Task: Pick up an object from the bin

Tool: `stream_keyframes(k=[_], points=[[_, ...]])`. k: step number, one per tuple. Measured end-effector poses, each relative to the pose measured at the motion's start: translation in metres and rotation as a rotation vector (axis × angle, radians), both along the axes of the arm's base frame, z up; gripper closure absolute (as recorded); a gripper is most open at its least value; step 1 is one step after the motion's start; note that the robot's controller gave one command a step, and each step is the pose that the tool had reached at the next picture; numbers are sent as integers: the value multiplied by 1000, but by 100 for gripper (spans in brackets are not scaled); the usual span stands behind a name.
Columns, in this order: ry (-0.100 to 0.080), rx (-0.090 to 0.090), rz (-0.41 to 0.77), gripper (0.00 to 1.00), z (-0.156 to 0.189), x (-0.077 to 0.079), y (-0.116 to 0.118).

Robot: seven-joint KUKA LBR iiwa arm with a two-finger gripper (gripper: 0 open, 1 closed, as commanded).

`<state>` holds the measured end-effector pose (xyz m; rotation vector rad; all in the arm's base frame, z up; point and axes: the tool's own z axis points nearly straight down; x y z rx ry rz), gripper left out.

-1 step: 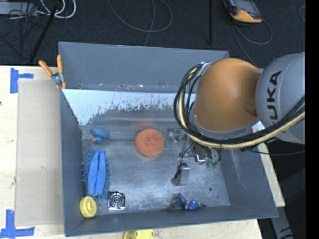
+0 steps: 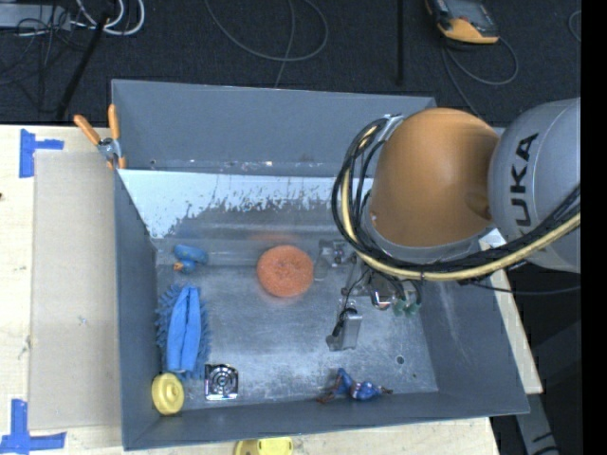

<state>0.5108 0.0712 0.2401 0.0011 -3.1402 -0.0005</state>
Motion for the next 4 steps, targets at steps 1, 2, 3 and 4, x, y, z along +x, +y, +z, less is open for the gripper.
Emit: stream_keyframes(k=[1, 2, 3, 4], points=[[-2, 0, 17, 100, -55, 92, 44], [-3, 0, 15, 0, -54, 92, 43], [-3, 0, 14, 0, -54, 92, 43], [-3, 1, 88, 0, -78, 72, 15]])
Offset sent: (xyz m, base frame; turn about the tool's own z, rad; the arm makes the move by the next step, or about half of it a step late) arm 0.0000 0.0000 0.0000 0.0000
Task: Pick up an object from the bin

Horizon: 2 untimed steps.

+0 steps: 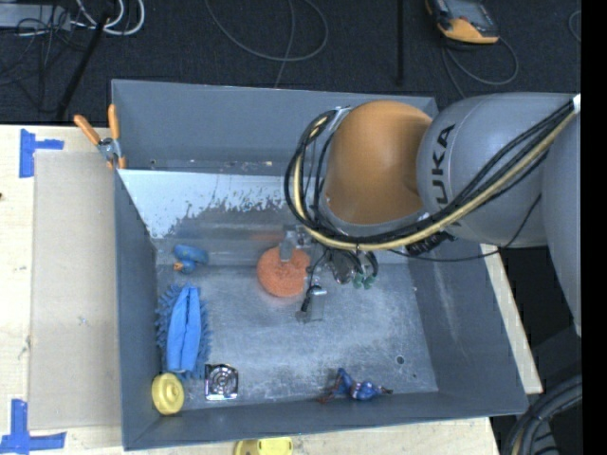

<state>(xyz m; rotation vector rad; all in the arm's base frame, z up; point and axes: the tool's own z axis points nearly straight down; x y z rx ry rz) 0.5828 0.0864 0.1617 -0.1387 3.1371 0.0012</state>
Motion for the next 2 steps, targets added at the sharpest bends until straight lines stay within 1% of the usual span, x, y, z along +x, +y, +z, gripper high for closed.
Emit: stream_keyframes(k=[1, 2], points=[[0, -1, -23, 0, -19, 20, -16], [1, -1, -11, 0, -49, 21, -16]])
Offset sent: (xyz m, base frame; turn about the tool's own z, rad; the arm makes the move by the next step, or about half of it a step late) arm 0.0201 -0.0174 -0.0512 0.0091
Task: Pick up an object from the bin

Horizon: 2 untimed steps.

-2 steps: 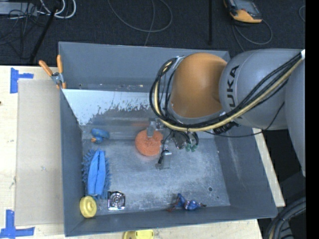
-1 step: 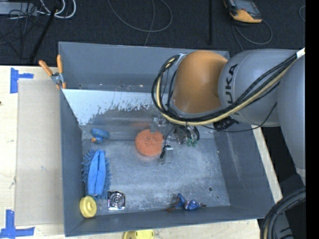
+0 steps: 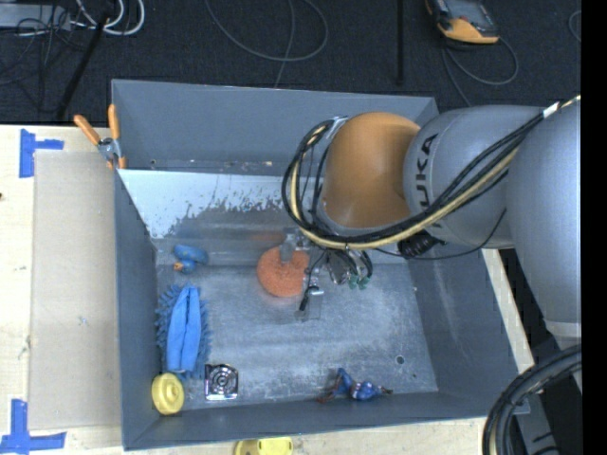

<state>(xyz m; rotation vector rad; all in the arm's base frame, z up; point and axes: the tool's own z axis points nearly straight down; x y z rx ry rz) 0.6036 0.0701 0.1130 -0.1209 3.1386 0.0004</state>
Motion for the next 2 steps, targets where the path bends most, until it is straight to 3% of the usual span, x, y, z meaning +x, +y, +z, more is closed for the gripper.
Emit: stream_keyframes(k=[1, 2], points=[[0, 1, -56, 100, -20, -8, 8], [0, 1, -57, 100, -20, -8, 8]])
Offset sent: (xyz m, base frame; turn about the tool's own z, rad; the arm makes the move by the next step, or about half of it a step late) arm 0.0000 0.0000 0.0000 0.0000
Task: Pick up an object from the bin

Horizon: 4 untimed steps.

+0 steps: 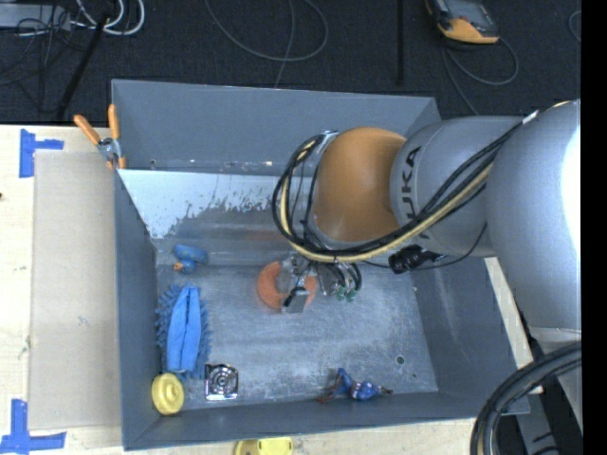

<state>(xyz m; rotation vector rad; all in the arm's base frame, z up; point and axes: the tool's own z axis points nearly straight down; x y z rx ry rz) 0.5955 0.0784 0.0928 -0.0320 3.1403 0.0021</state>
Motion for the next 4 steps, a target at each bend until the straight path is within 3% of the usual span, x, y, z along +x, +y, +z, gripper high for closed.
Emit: stream_keyframes(k=[1, 3, 4], points=[[-1, -1, 15, 100, 107, 23, -17], [1, -1, 15, 100, 108, 22, -17], [5, -1, 234, 100, 56, 23, -33]])
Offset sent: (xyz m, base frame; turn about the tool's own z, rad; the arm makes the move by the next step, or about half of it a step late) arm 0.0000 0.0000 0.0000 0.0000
